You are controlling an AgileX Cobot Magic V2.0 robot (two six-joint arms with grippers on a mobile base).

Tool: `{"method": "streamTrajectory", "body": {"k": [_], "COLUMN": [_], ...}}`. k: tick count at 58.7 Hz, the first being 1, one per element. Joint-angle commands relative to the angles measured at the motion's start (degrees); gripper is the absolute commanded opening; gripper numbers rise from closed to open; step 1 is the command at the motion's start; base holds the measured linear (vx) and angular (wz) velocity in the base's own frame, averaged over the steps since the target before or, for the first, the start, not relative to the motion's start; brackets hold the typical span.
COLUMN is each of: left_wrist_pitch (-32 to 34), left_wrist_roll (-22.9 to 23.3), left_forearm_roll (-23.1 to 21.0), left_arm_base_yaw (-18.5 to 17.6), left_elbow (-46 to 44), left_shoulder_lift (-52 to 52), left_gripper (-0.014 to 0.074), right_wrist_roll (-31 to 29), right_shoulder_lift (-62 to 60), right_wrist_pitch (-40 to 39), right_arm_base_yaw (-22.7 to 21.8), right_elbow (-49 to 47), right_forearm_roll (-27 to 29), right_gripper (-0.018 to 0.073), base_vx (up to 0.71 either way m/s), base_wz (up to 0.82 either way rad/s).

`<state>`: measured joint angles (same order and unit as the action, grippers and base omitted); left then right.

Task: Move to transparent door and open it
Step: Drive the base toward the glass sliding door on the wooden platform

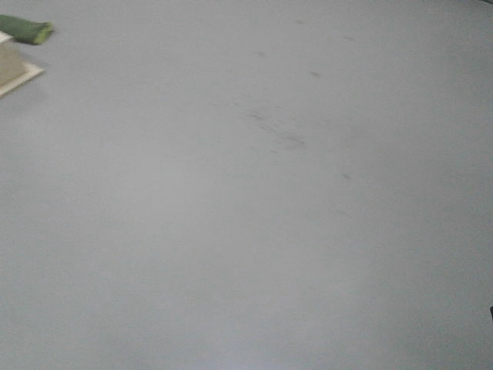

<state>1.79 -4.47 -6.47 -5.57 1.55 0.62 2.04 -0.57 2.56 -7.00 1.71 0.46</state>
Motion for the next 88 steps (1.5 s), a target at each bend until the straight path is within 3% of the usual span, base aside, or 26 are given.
{"method": "streamTrajectory", "body": {"k": [1,41,88], "left_wrist_pitch": [4.81,4.81,4.81], "left_wrist_roll": [0.39,0.39,0.39], "left_forearm_roll": [-0.12,-0.12,-0.12], "left_arm_base_yaw": [-0.17,-0.17,-0.17], "left_elbow": [1.64,1.64,1.64], "left_shoulder_lift": [0.66,0.66,0.66], "left_gripper": [-0.0006,-0.0006,-0.0006], "right_wrist_roll": [-0.41,-0.41,-0.49], "right_shoulder_lift": [-0.84,-0.84,-0.84], "right_wrist_pitch": [-4.57,-4.57,-4.57], "right_arm_base_yaw": [-0.28,-0.28,-0.28], "right_elbow": [0.81,0.81,0.81], "right_forearm_roll": [-0.46,-0.46,-0.46], "right_gripper": [-0.0005,-0.0005,-0.0005], "base_vx": [0.66,0.62,0.59], "base_wz": [0.94,0.86,0.44]}}
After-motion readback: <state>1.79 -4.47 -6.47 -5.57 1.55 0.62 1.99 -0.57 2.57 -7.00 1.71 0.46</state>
